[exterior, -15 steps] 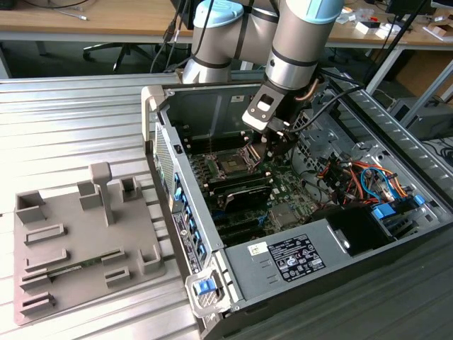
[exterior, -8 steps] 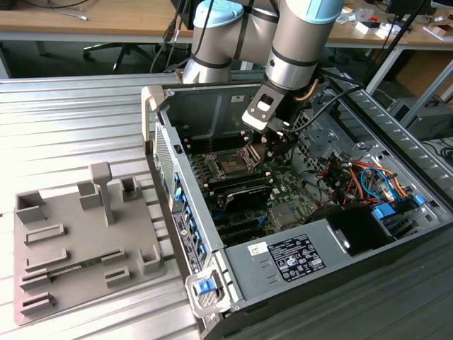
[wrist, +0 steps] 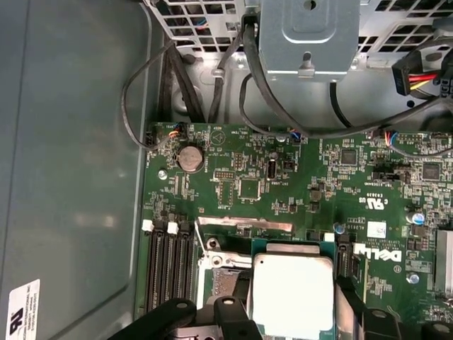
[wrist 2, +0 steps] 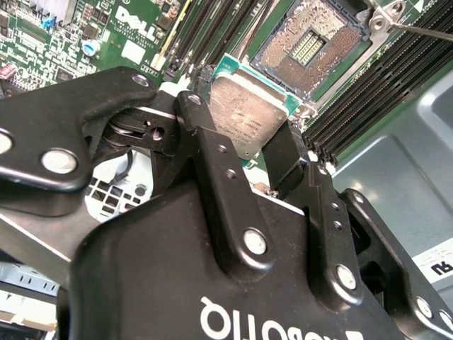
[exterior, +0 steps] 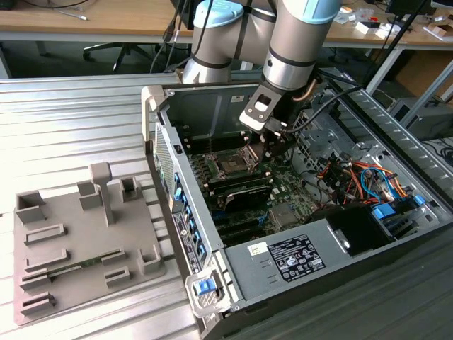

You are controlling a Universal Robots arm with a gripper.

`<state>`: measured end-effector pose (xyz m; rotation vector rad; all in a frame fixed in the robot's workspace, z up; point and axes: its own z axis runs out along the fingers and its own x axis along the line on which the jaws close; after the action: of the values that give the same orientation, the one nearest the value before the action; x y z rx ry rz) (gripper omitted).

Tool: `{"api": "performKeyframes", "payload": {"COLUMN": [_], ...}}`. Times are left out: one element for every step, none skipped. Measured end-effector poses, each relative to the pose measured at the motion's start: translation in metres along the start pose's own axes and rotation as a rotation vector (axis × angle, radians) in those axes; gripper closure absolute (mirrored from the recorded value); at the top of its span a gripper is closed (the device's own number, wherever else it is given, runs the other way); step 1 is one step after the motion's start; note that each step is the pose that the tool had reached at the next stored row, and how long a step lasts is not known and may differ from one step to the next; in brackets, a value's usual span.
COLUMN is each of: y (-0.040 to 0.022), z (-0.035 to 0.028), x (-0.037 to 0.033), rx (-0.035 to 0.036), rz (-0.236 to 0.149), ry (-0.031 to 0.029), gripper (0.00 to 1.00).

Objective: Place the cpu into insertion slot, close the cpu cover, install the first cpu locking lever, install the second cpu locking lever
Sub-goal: 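Place the cpu into insertion slot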

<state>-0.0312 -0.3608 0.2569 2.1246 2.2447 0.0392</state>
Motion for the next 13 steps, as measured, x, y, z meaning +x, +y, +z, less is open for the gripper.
{"api": "performKeyframes", "payload": {"y": [-0.0006, -0.0014, -0.002, -0.0026, -0.0032, -0.0038, -0.0044, -0.0049, -0.0054, -0.0061, -0.0066, -0.0073, -0.0079], "z": [0.0, 0.0, 0.0, -0.0001, -0.0001, -0.0001, -0.0001, -0.0001, -0.0001, -0.0001, -0.0001, -0.0002, -0.0001], "x": [0.0, 0.0001, 0.0001, 0.0001, 0.0002, 0.0002, 0.0003, 0.0003, 0.0003, 0.0003, 0.0004, 0.0004, 0.0004], "rx": [0.0, 0.0, 0.0, 0.0, 0.0, 0.0, -0.0001, 0.0, 0.0, 0.0, 0.0, 0.0, 0.0], "rz": [0.0, 0.0, 0.0, 0.0, 0.0, 0.0, 0.0, 0.0, 0.0, 0.0, 0.0, 0.0, 0.0], "ry": [0.0, 0.0, 0.0, 0.0, 0.0, 0.0, 0.0001, 0.0, 0.0, 0.0001, 0.0, 0.0, 0.0001], "gripper": [0.46, 0.46, 0.46, 0.46, 0.46, 0.46, 0.46, 0.46, 0.46, 0.46, 0.46, 0.46, 0.46]}}
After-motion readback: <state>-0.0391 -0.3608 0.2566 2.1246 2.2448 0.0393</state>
